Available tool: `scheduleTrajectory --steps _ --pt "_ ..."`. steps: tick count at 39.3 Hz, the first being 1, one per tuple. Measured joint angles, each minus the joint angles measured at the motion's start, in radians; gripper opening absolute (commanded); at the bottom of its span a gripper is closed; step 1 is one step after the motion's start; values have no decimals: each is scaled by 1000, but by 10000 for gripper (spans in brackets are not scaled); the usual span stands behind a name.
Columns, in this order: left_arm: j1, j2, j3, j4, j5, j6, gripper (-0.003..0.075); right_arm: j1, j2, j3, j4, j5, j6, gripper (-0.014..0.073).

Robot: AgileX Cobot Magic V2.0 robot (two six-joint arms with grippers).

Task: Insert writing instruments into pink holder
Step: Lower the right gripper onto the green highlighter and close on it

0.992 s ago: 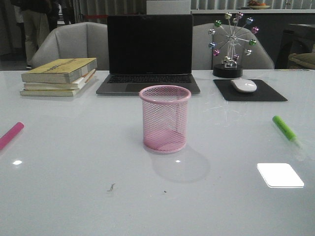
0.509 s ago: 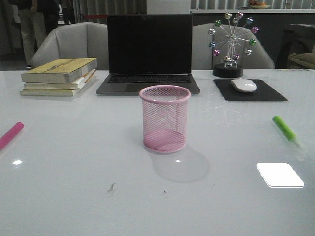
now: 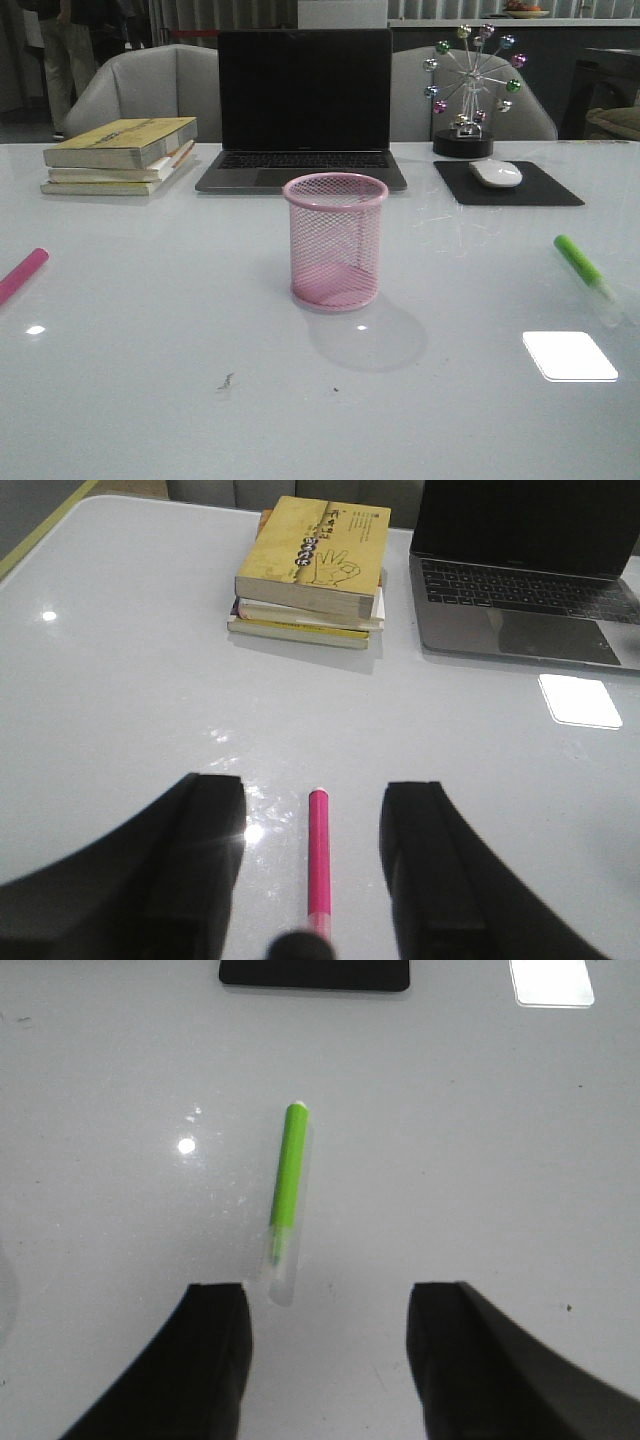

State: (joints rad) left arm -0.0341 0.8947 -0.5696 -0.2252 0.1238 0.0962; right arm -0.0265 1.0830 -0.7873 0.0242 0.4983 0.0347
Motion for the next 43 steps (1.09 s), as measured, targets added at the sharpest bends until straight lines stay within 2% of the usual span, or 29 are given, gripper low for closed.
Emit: scheduleTrajectory --steps 14,29,43 --pt "0 2 0 0 0 0 395 1 349 -264 22 174 2 471" --pt "0 2 0 0 4 0 395 44 637 -421 33 180 2 471" --pt "0 2 0 0 6 0 395 45 781 -464 35 168 2 471"
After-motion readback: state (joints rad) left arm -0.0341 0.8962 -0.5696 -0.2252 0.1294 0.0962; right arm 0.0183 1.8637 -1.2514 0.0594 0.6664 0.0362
